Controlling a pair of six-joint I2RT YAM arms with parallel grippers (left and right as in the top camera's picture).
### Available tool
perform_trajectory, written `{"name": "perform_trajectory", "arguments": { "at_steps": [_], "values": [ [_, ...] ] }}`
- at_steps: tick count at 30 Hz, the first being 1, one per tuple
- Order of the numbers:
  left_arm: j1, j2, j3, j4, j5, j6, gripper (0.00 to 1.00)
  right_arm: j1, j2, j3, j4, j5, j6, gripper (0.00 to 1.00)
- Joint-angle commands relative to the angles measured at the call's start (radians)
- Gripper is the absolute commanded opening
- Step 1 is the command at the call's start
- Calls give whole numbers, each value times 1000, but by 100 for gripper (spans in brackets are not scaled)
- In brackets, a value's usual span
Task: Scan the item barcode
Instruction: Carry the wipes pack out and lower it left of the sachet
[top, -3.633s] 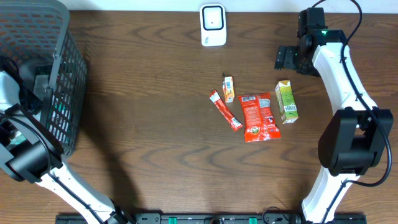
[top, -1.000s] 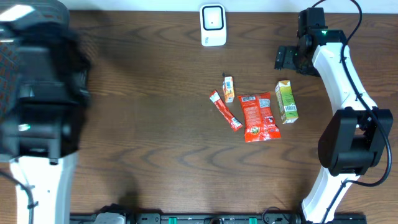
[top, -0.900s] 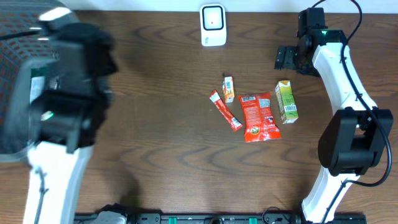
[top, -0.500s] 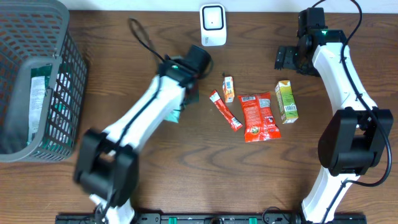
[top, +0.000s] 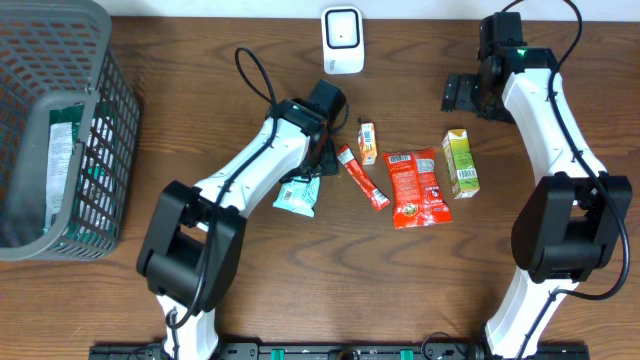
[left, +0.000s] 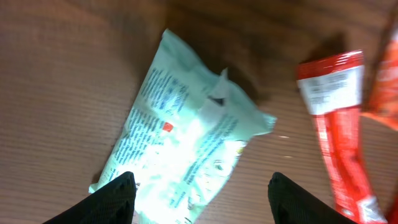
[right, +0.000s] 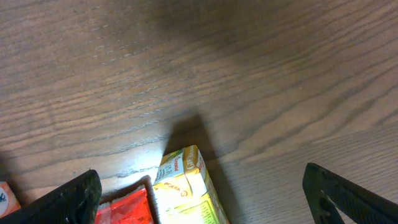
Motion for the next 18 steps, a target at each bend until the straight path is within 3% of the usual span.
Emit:
{"name": "perform_trajectory", "arguments": {
  "at_steps": [1,3,6,7,18],
  "values": [
    [27,-118,49,-3,9,56,69,-8,-8,9,-3,6,-2,99],
    [43,-155,49,-8,9,93,61,-8,-8,9,-3,6,-2,99],
    [69,-177,48,-40,10,142,15,-8,-8,9,-3,6,-2,99],
    [74,-175,47,-50,10,149,9,-8,-8,9,-3,6,-2,99],
    [60,-112,-145,104,14,151,7,-8,-8,9,-3,6,-2,99]
  ]
}}
